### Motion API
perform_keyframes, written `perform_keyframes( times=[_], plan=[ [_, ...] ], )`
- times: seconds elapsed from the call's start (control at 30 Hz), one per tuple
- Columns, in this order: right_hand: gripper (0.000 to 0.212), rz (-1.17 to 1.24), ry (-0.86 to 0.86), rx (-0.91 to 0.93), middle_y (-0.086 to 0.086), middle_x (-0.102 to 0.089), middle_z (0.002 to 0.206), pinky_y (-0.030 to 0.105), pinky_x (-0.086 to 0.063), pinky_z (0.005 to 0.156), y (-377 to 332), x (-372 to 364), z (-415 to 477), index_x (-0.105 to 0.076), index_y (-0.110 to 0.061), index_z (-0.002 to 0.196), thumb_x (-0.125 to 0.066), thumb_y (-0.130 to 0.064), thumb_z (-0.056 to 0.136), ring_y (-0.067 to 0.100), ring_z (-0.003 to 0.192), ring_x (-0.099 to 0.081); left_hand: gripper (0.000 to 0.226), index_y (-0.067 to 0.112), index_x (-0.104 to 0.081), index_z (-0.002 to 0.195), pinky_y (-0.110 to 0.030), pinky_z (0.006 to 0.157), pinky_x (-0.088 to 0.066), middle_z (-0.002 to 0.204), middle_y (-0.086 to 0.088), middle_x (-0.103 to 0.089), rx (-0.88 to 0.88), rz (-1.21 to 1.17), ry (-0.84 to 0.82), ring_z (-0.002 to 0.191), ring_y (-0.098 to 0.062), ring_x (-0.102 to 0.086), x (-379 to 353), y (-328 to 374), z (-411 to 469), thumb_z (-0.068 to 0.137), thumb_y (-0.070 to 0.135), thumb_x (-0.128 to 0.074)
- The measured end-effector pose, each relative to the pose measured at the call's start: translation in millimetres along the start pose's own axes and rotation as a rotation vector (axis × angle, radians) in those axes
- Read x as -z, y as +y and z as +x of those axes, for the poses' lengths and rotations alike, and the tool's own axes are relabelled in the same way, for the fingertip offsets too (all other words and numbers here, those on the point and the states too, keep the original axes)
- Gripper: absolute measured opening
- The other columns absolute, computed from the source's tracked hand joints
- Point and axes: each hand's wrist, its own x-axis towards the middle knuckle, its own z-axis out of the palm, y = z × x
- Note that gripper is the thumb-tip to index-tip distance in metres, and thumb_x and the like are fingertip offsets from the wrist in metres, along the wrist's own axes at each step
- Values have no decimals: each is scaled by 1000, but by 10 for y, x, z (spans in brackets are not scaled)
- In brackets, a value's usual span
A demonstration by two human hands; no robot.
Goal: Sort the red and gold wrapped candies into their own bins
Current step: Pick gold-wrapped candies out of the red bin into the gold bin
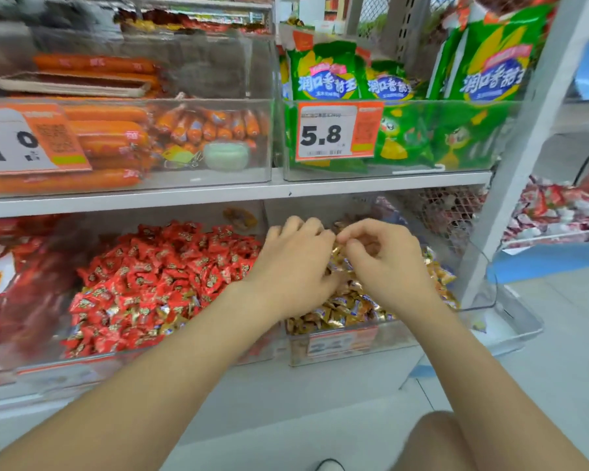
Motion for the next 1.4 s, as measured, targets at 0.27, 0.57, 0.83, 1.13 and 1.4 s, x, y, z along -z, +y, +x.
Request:
perform_keyframes(
  times=[0.27, 0.57, 0.83, 1.13, 1.4],
  plan=[
    [28, 13, -517, 234, -7, -76, 83, 26, -55, 69, -899, -832, -223, -79, -31, 99, -60, -11, 95, 12, 69, -67, 35, 18, -63, 80, -34, 73, -49, 90, -1, -72, 598, -46, -251, 89, -26, -66, 442, -1355, -1310, 97, 48, -57],
    [23, -627, -925, 62, 8, -73, 95, 43, -62, 83, -919, -1739, -46, -74, -13, 101, -54, -22, 94, 30, 89, -69, 49, 10, -65, 128, -23, 56, -49, 122, -10, -68, 699, -7, -886, 84, -22, -67, 706, -1789, -1428, 102, 50, -58],
    [59, -749, -1183, -72, 5, -60, 145, 36, -59, 93, -898, -1775, 112, -56, -17, 145, -65, -47, 94, 28, 122, -64, 62, 3, -32, 156, -14, 57, -52, 141, -13, -57, 674, 23, -917, 101, -27, -67, 442, -2005, -1357, 102, 21, -58],
    [76, -443, -1014, -291, 5, -71, 117, 40, -63, 90, -947, -2044, 4, -55, -13, 135, -91, -23, 69, 25, 100, -72, 69, 2, -47, 133, -33, 80, -59, 115, -10, -63, 868, -474, -577, 96, -27, -66, -7, -1964, -1334, 77, 9, -86],
    [69, 336, -878, -551, 18, -75, 95, 40, -65, 67, -958, -2195, -4, -56, -5, 129, -70, 29, 71, 27, 78, -77, 62, 9, -68, 108, -39, 72, -60, 96, -17, -77, 817, -1093, -235, 85, -29, -71, -73, -1978, -1297, 62, -33, -69]
  ],
)
